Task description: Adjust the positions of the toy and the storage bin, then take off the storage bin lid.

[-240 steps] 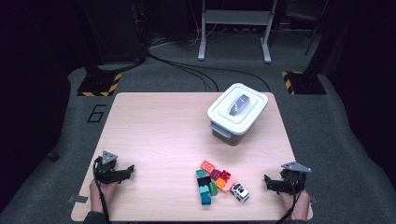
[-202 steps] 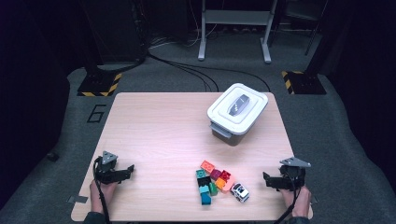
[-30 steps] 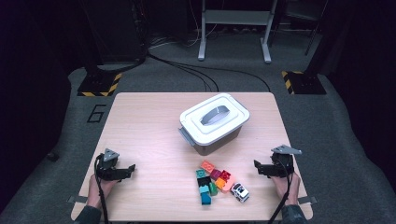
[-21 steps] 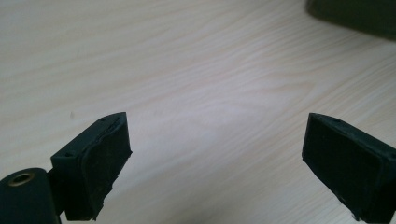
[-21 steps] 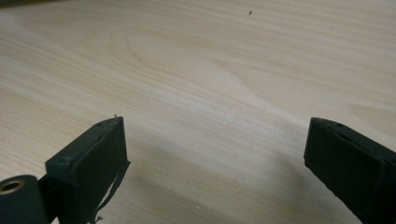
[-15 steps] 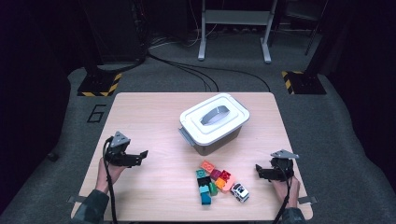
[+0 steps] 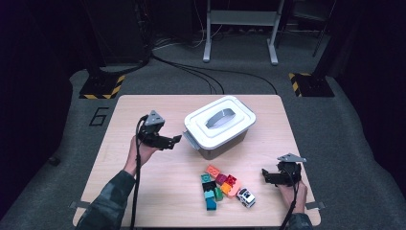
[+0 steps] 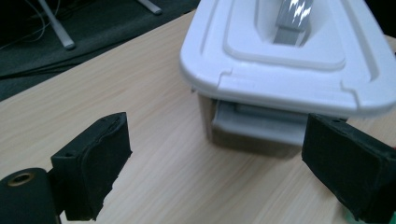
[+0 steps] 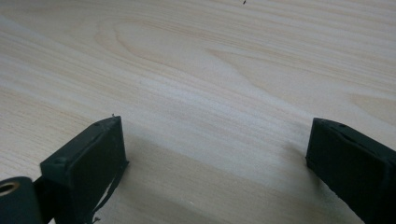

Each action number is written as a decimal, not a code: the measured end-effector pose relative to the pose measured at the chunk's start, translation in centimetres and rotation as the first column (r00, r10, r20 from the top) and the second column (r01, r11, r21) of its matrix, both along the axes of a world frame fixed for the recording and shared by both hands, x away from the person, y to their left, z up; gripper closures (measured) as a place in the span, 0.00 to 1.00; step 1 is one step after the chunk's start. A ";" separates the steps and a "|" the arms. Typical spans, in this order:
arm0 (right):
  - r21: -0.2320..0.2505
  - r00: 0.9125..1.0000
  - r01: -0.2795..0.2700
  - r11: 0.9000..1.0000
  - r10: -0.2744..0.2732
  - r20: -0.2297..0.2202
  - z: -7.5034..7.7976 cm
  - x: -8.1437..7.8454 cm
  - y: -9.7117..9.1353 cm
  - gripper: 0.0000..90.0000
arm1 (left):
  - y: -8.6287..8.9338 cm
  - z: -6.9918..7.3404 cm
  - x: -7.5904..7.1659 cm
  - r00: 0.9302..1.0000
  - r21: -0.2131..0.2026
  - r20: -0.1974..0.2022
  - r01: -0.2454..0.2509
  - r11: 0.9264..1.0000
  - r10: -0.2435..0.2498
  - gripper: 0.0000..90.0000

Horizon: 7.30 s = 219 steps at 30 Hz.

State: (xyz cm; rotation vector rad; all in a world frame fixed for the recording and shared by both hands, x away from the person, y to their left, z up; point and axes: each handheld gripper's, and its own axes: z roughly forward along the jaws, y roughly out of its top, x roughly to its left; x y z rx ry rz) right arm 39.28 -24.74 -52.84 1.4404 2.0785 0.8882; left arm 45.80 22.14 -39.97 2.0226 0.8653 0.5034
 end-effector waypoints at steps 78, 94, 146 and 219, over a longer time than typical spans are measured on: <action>0.003 1.000 0.008 1.000 -0.008 0.007 0.0 0.0 0.0 0.07 | -6.7 1.1 -0.6 0.997 0.104 0.074 -0.035 0.994 0.028 0.74; 0.004 1.000 0.009 1.000 -0.009 0.006 0.0 -0.1 0.0 0.08 | -5.5 1.1 -3.1 0.998 0.085 0.052 -0.051 0.995 0.047 0.74; 0.005 1.000 0.009 1.000 -0.009 0.005 0.0 -0.1 0.1 0.08 | -1.9 4.2 -4.2 0.978 0.008 0.177 -0.114 0.993 0.110 0.74; 0.004 1.000 0.018 1.000 -0.018 0.006 0.0 -0.1 0.1 0.08 | 14.3 -2.4 0.3 0.833 -0.031 0.019 -0.552 0.833 0.553 0.74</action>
